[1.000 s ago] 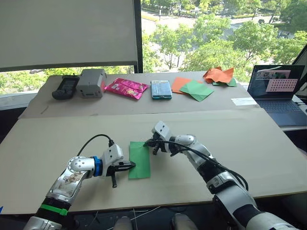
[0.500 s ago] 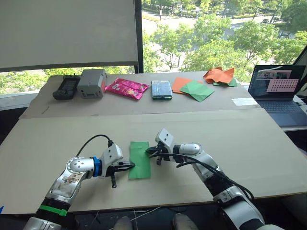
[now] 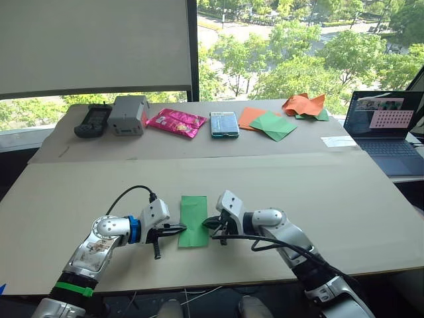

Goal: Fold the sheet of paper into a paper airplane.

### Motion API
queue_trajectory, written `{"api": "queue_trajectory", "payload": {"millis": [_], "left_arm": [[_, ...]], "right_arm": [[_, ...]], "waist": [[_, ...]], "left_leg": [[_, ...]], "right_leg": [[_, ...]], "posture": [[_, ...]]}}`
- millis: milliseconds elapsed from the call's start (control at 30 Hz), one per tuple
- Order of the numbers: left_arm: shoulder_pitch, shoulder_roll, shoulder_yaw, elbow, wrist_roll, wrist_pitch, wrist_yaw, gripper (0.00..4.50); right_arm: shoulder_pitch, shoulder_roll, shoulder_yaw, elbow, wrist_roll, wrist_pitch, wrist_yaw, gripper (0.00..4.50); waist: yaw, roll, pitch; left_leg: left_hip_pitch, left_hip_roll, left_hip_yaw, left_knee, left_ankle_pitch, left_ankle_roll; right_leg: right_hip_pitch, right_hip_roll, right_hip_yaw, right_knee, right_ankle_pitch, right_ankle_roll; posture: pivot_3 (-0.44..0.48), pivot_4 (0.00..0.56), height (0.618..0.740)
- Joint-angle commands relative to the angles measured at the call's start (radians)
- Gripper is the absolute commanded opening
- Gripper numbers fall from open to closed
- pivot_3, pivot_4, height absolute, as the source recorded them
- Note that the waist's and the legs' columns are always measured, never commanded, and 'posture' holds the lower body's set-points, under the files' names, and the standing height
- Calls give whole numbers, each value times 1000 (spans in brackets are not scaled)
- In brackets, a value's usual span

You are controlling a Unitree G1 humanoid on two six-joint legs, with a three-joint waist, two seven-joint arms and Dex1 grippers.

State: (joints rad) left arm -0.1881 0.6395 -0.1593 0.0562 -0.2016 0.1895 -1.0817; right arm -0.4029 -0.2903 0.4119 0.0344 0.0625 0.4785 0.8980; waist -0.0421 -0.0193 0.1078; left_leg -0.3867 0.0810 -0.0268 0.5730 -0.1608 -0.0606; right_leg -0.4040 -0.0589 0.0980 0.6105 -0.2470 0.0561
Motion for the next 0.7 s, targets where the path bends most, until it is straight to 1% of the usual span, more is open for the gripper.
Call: {"api": "queue_trajectory", "payload": {"millis": [33, 167, 333, 533, 633, 700], "left_arm": [[3, 8, -14, 23, 23, 5, 0, 0], [3, 7, -15, 23, 23, 4, 1, 0], [1, 9, -16, 25, 24, 3, -2, 0], [0, 8, -16, 26, 24, 1, -2, 0], [-1, 8, -15, 27, 24, 0, -1, 0], [-1, 7, -9, 20, 18, 3, 1, 0]], "right_arm": [[48, -40, 61, -11, 11, 90, 57, 32], [67, -86, 98, -76, 32, 128, 121, 32], [77, -125, 134, -116, 42, 158, 158, 32], [74, -126, 137, -123, 54, 163, 148, 32], [65, -119, 121, -123, 58, 159, 129, 32], [66, -110, 55, -168, 101, 148, 115, 32]], "waist": [[1, 0, 0], [1, 0, 0], [1, -1, 0], [1, -1, 0], [1, -2, 0], [1, -2, 0]], "left_leg": [[0, 0, 0, 0, 0, 0], [0, 0, 0, 0, 0, 0], [0, 0, 0, 0, 0, -1], [0, 0, 0, 0, -1, -1], [0, 0, 0, 0, -1, -2], [0, 0, 0, 0, -1, -2]], "right_leg": [[0, 0, 0, 0, 0, 0], [0, 0, 0, -1, -1, 0], [0, 0, 0, -1, -1, 0], [0, 0, 0, -1, -1, 0], [0, -1, -1, -1, -1, 0], [0, -1, -1, -2, -1, 0]], "posture": [[0, 150, 721], [0, 150, 721], [0, 150, 721], [0, 150, 721], [0, 150, 721], [0, 150, 721]]}}
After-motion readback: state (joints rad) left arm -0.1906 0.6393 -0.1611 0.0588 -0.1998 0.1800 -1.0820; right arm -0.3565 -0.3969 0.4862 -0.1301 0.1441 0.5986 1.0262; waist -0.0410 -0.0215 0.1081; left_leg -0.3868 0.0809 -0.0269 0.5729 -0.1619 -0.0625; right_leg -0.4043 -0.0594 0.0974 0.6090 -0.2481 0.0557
